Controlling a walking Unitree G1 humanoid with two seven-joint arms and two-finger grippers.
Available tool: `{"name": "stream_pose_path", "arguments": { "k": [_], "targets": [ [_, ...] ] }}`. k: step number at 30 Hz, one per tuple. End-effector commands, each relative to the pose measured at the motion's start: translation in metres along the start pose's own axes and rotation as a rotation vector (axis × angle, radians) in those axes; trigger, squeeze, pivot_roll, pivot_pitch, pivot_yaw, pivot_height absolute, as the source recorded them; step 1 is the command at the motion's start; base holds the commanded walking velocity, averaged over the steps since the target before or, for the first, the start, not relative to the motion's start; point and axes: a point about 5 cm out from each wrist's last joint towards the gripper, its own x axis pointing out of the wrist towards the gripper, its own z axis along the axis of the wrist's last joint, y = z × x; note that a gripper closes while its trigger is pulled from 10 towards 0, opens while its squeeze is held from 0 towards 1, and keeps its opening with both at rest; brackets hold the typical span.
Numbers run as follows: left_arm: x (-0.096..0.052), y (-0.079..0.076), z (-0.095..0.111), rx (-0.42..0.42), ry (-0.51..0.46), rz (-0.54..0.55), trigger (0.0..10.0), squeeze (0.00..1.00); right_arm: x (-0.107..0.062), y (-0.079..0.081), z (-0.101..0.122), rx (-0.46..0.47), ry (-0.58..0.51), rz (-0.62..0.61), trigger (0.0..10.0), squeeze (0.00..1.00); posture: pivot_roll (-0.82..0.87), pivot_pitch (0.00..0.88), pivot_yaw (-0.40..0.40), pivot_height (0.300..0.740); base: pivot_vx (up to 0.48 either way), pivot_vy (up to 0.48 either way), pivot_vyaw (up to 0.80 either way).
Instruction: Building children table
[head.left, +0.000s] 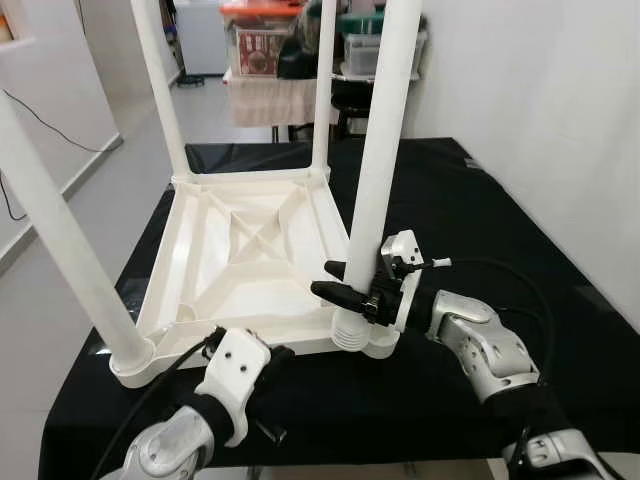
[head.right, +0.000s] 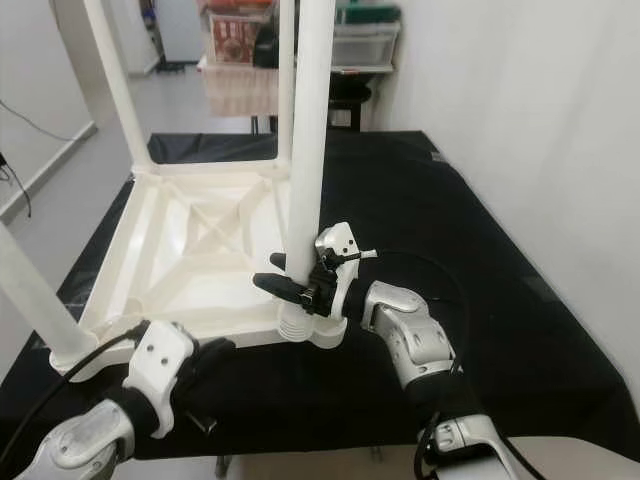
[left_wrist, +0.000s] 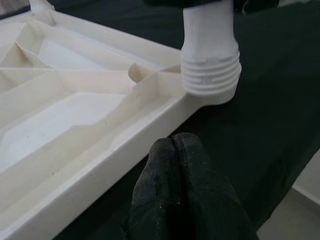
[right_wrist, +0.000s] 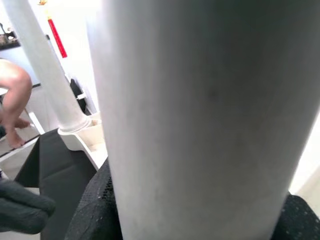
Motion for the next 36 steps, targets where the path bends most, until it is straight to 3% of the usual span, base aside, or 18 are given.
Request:
{"name": "stream_pose_path", "arguments": {
  "k": [1, 7, 12, 28, 36],
  "targets": [
    [-0.004, -0.003, 0.001, 0.021, 0.011, -0.017, 10.0, 0.0, 0.0, -0.001, 0.008, -0.011, -0.032, 0.02, 10.0, 0.0, 0.01, 0.132, -0.029, 0.74, 0.0, 0.0, 0.0],
    [-0.017, -0.005, 0.005, 0.043, 0.01, 0.004, 10.0, 0.0, -0.015, -0.001, 0.014, 0.016, -0.063, 0.105, 10.0, 0.0, 0.02, 0.186, -0.012, 0.74, 0.0, 0.0, 0.0],
    [-0.025, -0.006, 0.006, 0.051, 0.026, 0.006, 10.0, 0.0, -0.015, -0.008, 0.01, 0.012, -0.055, 0.065, 10.0, 0.0, 0.04, 0.215, 0.007, 0.74, 0.0, 0.0, 0.0],
    [-0.033, -0.01, 0.007, 0.029, 0.05, -0.008, 10.0, 0.0, -0.021, -0.025, 0.017, -0.04, -0.01, -0.019, 10.0, 0.0, 0.03, 0.237, 0.006, 0.74, 0.0, 0.0, 0.0],
    [-0.033, -0.009, 0.007, 0.026, 0.052, -0.004, 10.0, 0.0, -0.026, -0.027, 0.016, -0.095, 0.039, 0.002, 10.0, 0.0, 0.03, 0.237, 0.004, 0.74, 0.0, 0.0, 0.0]
  ]
}}
